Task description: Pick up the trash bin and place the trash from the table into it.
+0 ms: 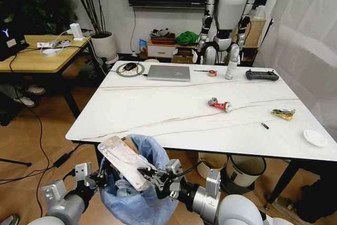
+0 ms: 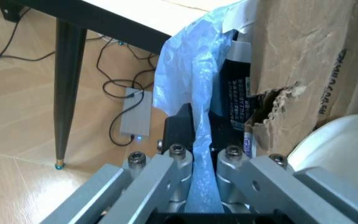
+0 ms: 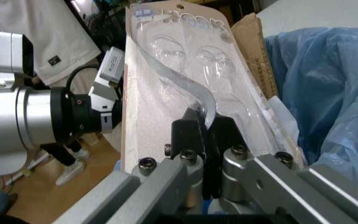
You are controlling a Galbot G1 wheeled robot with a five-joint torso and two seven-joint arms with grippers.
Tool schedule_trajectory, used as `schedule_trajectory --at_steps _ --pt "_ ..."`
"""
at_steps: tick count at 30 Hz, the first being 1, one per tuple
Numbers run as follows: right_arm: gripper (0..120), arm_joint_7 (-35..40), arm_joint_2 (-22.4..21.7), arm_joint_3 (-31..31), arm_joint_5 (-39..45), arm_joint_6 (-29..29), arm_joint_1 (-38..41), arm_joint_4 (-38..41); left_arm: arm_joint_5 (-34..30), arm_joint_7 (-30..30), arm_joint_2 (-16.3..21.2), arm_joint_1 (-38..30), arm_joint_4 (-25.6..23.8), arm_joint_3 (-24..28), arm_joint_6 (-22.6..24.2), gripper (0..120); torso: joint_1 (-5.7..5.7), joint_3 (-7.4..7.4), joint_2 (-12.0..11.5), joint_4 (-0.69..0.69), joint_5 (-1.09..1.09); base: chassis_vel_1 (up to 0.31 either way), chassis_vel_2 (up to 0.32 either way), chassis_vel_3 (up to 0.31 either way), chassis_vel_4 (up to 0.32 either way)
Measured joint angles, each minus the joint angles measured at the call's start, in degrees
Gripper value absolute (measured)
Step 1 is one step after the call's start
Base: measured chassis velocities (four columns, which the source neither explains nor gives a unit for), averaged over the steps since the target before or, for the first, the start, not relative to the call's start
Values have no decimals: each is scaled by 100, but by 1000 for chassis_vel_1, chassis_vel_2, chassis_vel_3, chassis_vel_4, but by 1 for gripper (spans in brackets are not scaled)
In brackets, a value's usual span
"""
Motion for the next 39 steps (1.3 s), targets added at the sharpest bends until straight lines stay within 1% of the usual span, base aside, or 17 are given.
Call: schedule_trajectory --at_steps 8,14,19,21,23,24,25,27,28,29,32,33,34,35,36,37,39 --pt "0 -5 32 14 -253 62 -1 -92 24 -46 -45 73 -34 83 8 0 0 0 0 0 0 0 0 0 0" --pt "0 -6 51 -26 -335 100 -23 -134 -35 -107 -16 90 -74 37 21 0 0 0 0 0 0 0 0 0 0" --pt "22 24 71 -51 -332 90 -15 -160 -46 -118 -24 84 -84 36 29 0 0 0 0 0 0 0 0 0 0" --pt "23 27 70 -51 -332 90 -16 -162 -47 -119 -20 80 -82 36 29 0 0 0 0 0 0 0 0 0 0" --pt "32 34 67 -46 -334 90 -20 -165 -52 -119 -14 66 -79 36 29 0 0 0 0 0 0 0 0 0 0" --pt "38 41 60 -38 -333 90 -25 -165 -58 -119 -10 56 -73 37 29 0 0 0 0 0 0 0 0 0 0" --pt "38 42 56 -36 -334 90 -27 -165 -58 -119 -9 54 -69 37 29 0 0 0 0 0 0 0 0 0 0" --pt "50 46 45 -28 -333 90 -39 -155 -59 -119 -8 46 -55 41 30 0 0 0 0 0 0 0 0 0 0" --pt "50 46 45 -28 -333 90 -39 -155 -59 -119 -8 46 -55 41 30 0 0 0 0 0 0 0 0 0 0" --pt "53 47 45 -25 -333 90 -44 -150 -59 -119 -8 44 -52 42 30 0 0 0 0 0 0 0 0 0 0" --pt "67 50 33 -19 -335 92 -59 -143 -67 -119 -10 31 -49 43 31 0 0 0 0 0 0 0 0 0 0" --pt "68 51 26 -16 -336 93 -63 -140 -71 -119 -9 29 -49 41 31 0 0 0 0 0 0 0 0 0 0" --pt "75 51 8 -8 -338 96 -72 -132 -80 -120 -7 26 -49 36 31 0 0 0 0 0 0 0 0 0 0" --pt "79 51 -8 3 -339 98 -83 -122 -84 -120 -5 24 -49 29 31 0 0 0 0 0 0 0 0 0 0" --pt "79 51 -8 3 -339 98 -83 -122 -84 -120 -5 24 -49 29 31 0 0 0 0 0 0 0 0 0 0" --pt "83 51 -28 20 -340 101 -104 -109 -87 -121 -5 21 -49 23 31 0 0 0 0 0 0 0 0 0 0" --pt "84 52 -58 47 -341 101 -141 -87 -89 -122 -8 20 -49 19 31 0 0 0 0 0 0 0 0 0 0"
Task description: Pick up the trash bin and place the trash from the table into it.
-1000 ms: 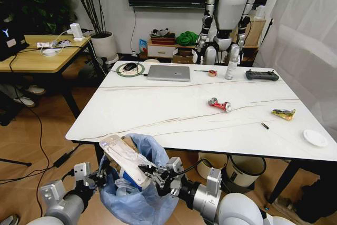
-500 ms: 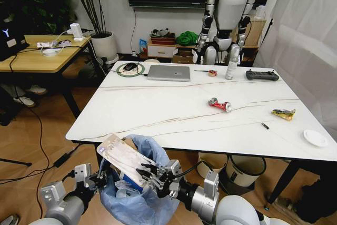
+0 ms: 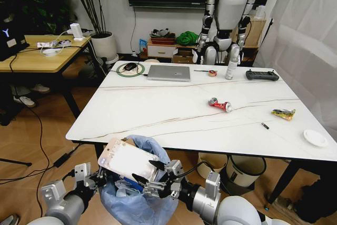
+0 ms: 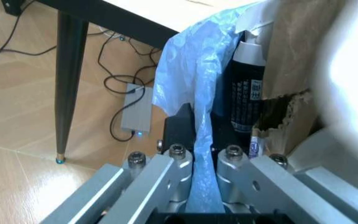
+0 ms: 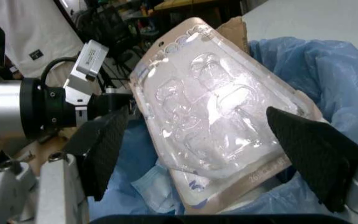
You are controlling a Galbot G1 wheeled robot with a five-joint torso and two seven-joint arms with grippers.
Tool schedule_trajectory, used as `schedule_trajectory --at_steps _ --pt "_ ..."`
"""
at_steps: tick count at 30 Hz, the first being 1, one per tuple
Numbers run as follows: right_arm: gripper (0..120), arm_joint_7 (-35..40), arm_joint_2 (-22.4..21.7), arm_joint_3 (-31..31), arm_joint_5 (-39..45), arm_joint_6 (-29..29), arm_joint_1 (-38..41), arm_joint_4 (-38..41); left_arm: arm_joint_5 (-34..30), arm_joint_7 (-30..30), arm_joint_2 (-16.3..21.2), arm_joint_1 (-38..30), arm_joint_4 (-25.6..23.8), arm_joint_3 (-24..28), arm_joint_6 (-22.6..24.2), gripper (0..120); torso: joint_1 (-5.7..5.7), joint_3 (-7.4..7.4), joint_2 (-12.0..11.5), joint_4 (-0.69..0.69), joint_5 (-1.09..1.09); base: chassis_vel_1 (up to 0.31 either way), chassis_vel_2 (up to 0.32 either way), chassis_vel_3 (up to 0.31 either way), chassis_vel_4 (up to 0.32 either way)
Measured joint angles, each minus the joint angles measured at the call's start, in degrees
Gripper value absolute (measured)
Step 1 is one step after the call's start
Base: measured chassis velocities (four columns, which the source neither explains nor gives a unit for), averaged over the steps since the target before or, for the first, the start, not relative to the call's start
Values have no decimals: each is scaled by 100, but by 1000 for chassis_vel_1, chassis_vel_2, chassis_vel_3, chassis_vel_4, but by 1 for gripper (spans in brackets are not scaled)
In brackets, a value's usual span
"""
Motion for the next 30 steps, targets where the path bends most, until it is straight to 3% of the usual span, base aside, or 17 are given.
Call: schedule_trajectory --at_steps 3,8,17,30 --pt "94 16 -93 108 4 4 -51 57 4 -4 -18 8 0 -1 0 0 0 0 0 0 0 0 0 0 0" --pt "98 86 -215 342 58 -4 -161 183 59 0 -62 23 9 38 0 0 0 0 0 0 0 0 0 0 0" --pt "100 182 -203 738 79 -33 -299 290 184 7 -150 87 -8 84 -1 0 0 0 0 1 0 0 0 0 0" --pt "100 446 126 1994 195 -241 -154 136 286 0 -160 251 -97 93 -1 0 0 0 0 0 0 0 0 0 0"
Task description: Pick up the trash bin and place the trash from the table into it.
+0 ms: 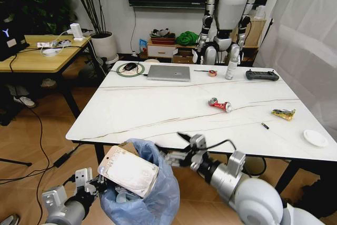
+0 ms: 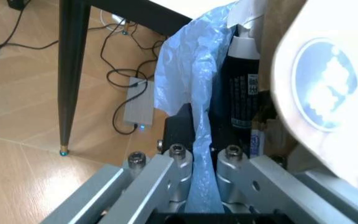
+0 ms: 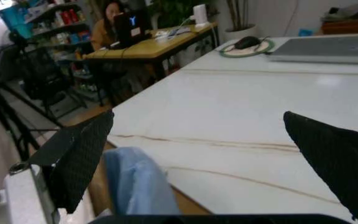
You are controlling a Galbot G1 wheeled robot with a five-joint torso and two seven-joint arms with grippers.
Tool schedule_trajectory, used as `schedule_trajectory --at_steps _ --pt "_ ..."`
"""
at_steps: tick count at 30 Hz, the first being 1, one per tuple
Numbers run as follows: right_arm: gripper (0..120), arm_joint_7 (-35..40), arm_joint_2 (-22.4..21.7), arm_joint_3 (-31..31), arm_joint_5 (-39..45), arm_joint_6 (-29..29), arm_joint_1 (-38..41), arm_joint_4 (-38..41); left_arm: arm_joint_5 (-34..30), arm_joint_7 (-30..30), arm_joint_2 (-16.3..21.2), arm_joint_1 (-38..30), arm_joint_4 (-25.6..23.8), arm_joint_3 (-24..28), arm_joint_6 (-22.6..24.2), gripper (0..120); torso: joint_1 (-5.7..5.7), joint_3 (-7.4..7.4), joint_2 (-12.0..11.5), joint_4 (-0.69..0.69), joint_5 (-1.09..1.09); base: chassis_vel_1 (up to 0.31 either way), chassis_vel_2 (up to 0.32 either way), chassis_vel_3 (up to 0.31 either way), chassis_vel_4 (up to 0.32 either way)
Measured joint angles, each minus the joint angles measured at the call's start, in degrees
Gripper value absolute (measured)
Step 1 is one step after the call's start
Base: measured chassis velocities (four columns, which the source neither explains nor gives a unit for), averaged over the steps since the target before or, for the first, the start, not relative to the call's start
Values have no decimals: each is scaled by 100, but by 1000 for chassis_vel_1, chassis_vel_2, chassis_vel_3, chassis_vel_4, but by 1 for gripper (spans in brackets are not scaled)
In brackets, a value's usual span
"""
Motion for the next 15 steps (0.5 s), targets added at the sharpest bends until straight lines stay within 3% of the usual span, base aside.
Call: schedule_trajectory --at_steps 15 --pt "100 168 361 1196 98 -530 300 -794 -4 6 -17 -30 -17 53 6 0 0 0 0 -1 0 0 0 0 0"
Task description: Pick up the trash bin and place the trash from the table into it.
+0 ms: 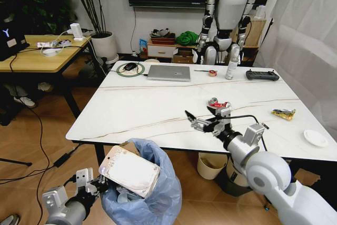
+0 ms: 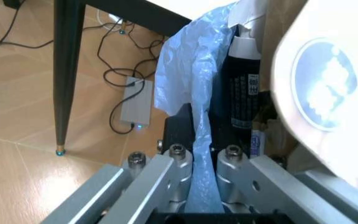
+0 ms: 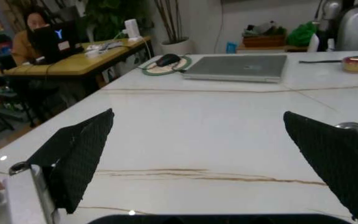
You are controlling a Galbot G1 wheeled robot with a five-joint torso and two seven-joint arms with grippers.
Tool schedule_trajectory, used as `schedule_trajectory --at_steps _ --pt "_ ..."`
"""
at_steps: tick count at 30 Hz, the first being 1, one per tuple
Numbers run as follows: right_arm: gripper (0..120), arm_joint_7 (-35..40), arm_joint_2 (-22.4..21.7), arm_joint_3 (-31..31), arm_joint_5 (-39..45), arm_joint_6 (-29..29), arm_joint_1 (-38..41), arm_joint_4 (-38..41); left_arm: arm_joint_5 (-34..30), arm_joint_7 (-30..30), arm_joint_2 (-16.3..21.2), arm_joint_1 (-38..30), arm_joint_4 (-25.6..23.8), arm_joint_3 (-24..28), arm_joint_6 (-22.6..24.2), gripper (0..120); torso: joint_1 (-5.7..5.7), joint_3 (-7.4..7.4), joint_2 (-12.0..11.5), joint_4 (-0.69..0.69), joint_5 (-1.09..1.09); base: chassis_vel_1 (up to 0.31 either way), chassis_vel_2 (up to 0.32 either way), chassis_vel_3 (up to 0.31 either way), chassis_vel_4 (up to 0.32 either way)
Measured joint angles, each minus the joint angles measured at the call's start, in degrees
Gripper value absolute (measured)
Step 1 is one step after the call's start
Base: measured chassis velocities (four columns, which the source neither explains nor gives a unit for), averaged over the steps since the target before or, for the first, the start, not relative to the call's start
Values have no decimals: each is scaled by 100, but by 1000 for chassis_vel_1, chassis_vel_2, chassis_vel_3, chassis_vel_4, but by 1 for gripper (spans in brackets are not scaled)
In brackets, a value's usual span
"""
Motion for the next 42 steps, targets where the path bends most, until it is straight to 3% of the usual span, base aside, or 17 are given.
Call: schedule_trajectory --at_steps 14,22,28,42 --pt "100 -460 -22 469 122 -283 650 -1409 18 6 -31 61 -63 -36 0 0 0 0 0 0 1 0 0 0 0" --pt "100 -1154 144 66 -106 -278 1451 -2786 76 13 -113 128 -69 -69 0 0 0 1 0 1 2 0 0 0 0" --pt "100 -1262 311 -137 -428 -85 1924 -3702 96 16 -152 161 -80 -99 0 0 1 1 0 1 2 0 0 0 0" --pt "100 -1087 504 -262 -946 53 2354 -4395 96 21 -186 113 -58 -122 -9 0 -1 0 0 0 0 0 0 0 0"
